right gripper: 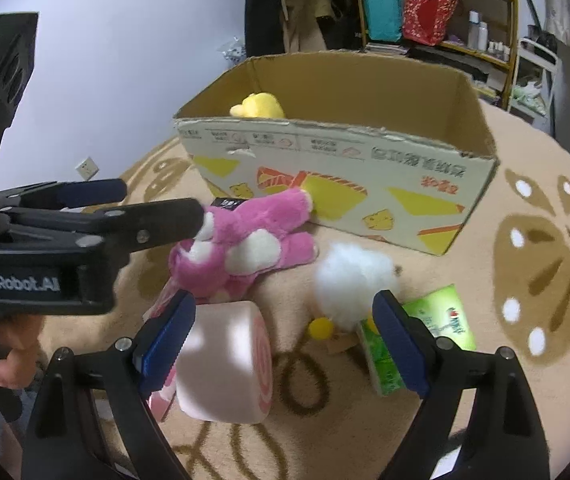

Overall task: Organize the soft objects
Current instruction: 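Grasp the pink-and-white roll cushion with the right gripper while the left gripper grasps the pink plush bear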

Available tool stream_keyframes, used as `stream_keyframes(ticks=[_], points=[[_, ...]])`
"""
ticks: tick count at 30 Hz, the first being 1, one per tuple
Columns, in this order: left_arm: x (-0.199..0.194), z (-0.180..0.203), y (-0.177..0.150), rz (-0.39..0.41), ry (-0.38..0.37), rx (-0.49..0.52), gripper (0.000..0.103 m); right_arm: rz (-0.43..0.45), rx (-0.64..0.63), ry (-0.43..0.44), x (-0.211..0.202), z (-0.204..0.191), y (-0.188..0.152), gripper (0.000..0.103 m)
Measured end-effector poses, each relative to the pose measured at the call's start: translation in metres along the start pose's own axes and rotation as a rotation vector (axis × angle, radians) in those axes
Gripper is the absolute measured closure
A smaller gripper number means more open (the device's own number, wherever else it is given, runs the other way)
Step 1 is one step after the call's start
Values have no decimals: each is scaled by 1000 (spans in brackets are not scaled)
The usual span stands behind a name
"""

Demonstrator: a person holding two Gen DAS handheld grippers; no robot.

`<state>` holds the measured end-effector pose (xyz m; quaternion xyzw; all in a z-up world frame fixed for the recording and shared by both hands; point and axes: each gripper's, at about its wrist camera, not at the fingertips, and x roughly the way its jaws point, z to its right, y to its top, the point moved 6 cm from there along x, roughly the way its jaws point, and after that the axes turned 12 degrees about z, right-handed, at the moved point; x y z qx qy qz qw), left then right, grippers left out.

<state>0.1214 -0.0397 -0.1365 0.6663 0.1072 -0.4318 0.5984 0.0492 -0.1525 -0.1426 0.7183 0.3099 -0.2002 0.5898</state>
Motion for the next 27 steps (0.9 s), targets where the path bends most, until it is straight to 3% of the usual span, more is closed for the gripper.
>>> stream_keyframes(ticks=[8,9,11,15,17,19,27], points=[[14,-2,-3,-40,-61,-48,8,-25,-36,43,6,-12,-5,9],[16,-2,-4,-45,-65,-46,12,-24,-36,50,5,-13,-4,9],[20,-1,-5,-59,-80,-43,31,-24,-43,54,5,-14,-4,9],[29,0,-8,-79,-96,-52,40,-9,-59,57,6,-16,-1,9],[32,3,-9,-88,-111,-45,47,-8,-53,71,7,-17,0,16],[35,6,-11,-98,-123,-38,47,-26,-32,92,11,-16,-1,22],[54,17,-22,-158,-123,-13,47,-131,-72,115,29,-29,-19,22]])
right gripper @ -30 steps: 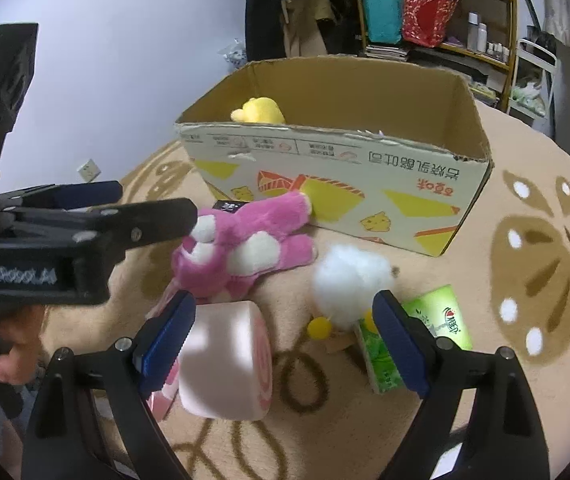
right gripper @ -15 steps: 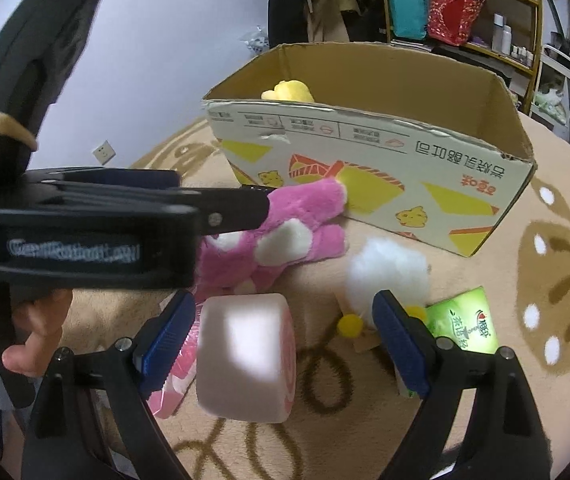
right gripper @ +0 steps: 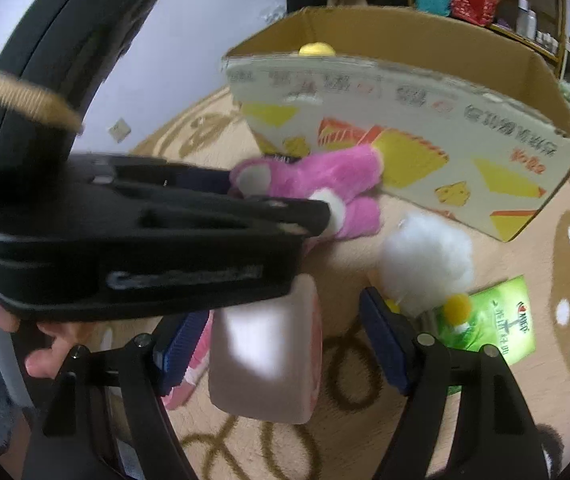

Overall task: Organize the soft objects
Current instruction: 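Grasp the pink-and-white roll cushion with the right gripper while the left gripper grasps the pink plush bear, then lift the cushion with the right gripper into the box while the left gripper lowers the pink bear there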

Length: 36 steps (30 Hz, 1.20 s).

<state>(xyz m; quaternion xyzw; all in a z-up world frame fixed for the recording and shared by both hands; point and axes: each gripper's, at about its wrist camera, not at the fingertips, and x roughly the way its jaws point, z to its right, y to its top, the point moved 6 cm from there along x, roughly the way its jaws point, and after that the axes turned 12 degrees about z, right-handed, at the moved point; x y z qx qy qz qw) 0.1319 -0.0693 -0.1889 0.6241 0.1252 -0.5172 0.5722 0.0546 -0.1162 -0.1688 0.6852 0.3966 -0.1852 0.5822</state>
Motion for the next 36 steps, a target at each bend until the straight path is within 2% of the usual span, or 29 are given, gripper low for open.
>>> stream_keyframes(ticks=[1,2,3,5,7,8,11,17,23,26,29,34,36], points=[[1,1,1,1,-3,3,47,-10,-28,-29,3,-1,-2,25],[2,3,1,0,-2,12,47,-12,-46,-51,5,-1,-3,31],[4,4,0,-6,4,17,47,-13,-42,-46,5,-1,-3,36],[9,4,-3,-20,27,20,47,-15,-5,-13,5,0,-1,58],[12,5,-5,-12,41,24,47,-12,16,-6,2,2,0,61],[12,6,-5,-3,51,29,50,-11,25,-1,1,3,1,64],[7,7,-5,26,70,39,59,-4,37,-4,-3,4,2,67],[-15,-1,-3,65,110,-24,66,34,43,-42,-19,10,3,77],[-44,-7,-1,111,145,-42,71,84,71,-85,-46,18,5,79],[-55,-11,-1,124,199,-39,70,121,91,-115,-63,24,7,79],[-75,-20,3,184,303,-29,70,166,112,-153,-74,32,11,79],[-105,-30,7,247,352,-34,70,237,134,-199,-98,38,21,79],[-119,-28,12,305,378,-16,70,267,138,-197,-102,40,28,79]])
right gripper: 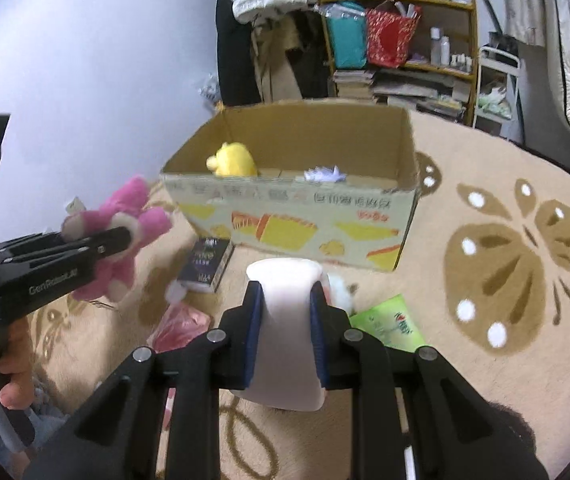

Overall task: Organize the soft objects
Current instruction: 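Lift the cushion with the right gripper into the box while the left gripper lowers the pink bear there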

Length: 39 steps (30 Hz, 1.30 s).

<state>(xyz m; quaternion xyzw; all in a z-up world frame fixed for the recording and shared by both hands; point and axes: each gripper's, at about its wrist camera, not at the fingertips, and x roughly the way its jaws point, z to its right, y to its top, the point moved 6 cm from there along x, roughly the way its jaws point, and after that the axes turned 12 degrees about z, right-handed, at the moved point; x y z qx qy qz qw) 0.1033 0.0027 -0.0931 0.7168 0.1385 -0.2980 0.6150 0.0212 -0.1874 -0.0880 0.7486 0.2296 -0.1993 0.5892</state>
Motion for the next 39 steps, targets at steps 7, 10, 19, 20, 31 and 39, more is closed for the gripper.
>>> stream_keyframes(ticks=[7,10,19,20,31,39], points=[[-33,7,31,157,7,43,70,182,6,35,-24,-11,30,79],[-33,10,40,179,10,48,70,215,16,28,-27,-10,38,79],[-29,13,67,253,-48,-5,70,320,6,-9,-23,-1,65,79],[-27,13,71,259,-48,-9,70,331,5,-5,-22,-1,69,79],[5,9,94,308,-35,-47,69,394,-2,-7,0,7,91,79],[36,20,101,258,-55,-15,69,403,-6,-23,28,17,106,79]])
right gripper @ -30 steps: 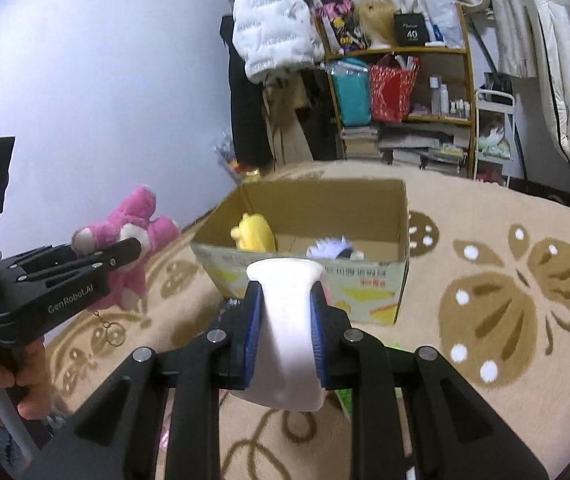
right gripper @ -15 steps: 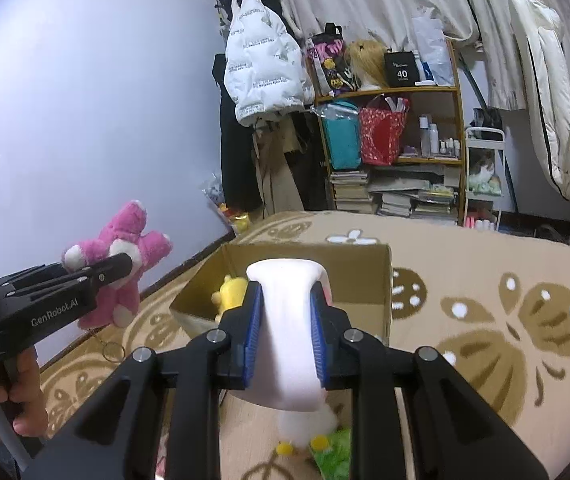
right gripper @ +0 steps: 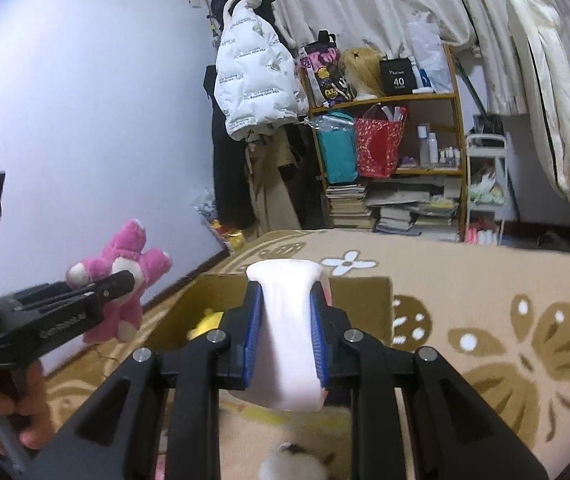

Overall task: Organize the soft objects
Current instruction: 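Lift the cushion with the right gripper into the box while the left gripper lowers the pink bear there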

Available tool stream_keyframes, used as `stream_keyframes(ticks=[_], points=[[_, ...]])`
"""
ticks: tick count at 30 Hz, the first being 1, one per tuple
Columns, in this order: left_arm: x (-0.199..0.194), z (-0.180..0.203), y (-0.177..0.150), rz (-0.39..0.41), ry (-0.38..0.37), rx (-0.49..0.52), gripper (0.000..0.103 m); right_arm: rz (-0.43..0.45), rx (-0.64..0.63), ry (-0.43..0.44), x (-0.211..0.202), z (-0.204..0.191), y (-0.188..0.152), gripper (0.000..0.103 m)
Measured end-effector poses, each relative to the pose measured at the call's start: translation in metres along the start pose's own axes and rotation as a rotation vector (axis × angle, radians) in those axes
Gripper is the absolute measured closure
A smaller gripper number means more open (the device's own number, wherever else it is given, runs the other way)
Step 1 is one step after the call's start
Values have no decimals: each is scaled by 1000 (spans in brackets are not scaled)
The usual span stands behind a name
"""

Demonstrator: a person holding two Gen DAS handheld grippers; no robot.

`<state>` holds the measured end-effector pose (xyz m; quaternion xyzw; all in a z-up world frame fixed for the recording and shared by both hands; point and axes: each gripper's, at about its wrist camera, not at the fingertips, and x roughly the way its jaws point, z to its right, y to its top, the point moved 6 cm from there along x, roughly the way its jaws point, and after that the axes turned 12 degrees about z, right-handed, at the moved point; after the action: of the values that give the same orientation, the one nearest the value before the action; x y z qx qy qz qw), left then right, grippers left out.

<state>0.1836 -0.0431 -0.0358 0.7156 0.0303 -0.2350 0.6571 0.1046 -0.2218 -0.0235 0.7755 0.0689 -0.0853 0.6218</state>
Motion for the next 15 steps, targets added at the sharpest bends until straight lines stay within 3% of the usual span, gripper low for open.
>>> stream_keyframes(ticks=[10,15], points=[[27,10,5,-7,23,48,67,-68,-42,14,30,-6,-22,78],[38,10,1,-35,-5,-10,66,-66,-52,21,34,-10,-21,77]])
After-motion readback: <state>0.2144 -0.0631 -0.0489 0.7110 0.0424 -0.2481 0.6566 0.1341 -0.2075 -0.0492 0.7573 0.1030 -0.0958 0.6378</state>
